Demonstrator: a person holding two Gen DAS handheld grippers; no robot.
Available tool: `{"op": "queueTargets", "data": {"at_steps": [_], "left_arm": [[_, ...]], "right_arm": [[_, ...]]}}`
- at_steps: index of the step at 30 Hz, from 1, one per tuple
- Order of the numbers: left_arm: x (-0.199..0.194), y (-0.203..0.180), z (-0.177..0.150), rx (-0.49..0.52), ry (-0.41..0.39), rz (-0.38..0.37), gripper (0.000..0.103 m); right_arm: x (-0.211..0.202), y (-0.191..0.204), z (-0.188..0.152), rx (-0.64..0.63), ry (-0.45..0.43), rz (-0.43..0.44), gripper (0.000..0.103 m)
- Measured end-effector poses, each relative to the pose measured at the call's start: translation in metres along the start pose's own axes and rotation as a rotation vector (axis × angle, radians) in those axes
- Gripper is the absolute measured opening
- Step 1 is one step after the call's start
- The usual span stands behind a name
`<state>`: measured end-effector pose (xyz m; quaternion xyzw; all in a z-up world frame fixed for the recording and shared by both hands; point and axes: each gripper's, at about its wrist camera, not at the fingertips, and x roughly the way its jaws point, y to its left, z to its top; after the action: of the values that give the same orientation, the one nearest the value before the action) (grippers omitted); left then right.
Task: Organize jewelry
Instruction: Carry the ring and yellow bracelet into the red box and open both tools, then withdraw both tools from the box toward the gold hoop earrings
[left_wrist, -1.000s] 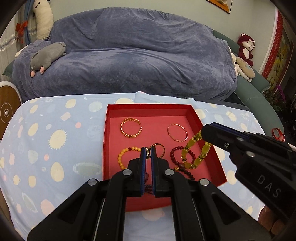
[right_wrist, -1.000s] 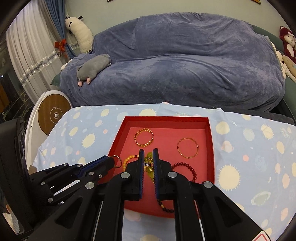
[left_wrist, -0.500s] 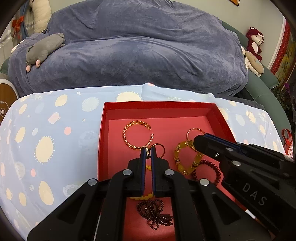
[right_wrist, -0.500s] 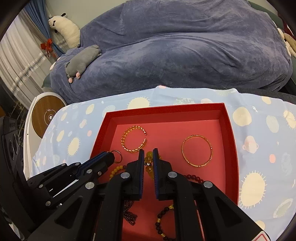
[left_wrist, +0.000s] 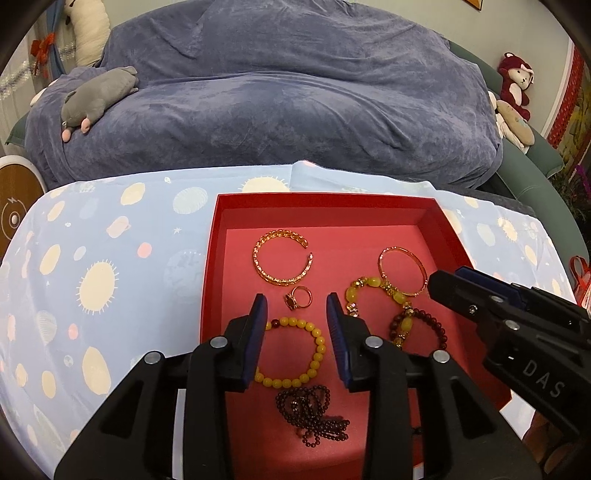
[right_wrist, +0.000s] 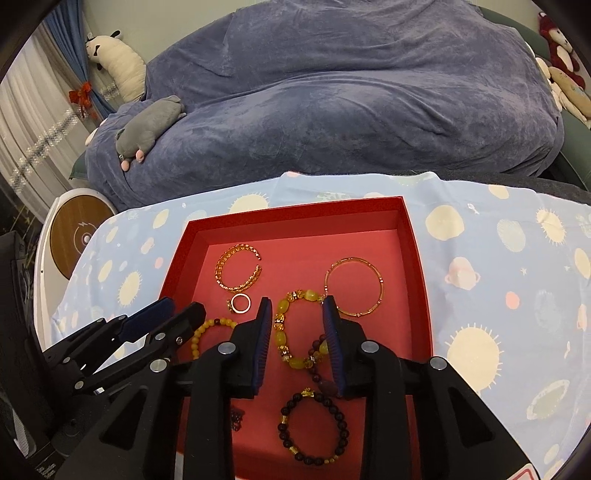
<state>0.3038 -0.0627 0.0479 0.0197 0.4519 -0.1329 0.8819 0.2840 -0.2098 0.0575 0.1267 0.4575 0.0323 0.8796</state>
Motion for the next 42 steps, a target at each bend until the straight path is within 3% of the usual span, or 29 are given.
{"op": "queueTargets", "data": {"at_steps": [12, 22, 29, 42], "left_arm": [[-0.051, -0.010, -0.016, 0.010, -0.034, -0.005, 0.032], [-0.092, -0.015, -0.043, 0.013, -0.047, -0.015, 0.033], [-0.116, -0.009, -0.085, 0.009, -0.033, -0.017, 0.034], [-0.127, 0.006, -0.192, -0.029, 0.069, 0.027, 0.037]], "right_arm": [[-0.055, 0.020, -0.024, -0.044, -0.040, -0.005, 0.034], [-0.101, 0.031, -0.064, -0.075, -0.065, -0.023, 0.035], [-0.127, 0.027, -0.112, -0.076, -0.055, -0.043, 0.035], [-0.130, 0.002, -0.226, -0.018, 0.078, -0.101, 0.035]]}}
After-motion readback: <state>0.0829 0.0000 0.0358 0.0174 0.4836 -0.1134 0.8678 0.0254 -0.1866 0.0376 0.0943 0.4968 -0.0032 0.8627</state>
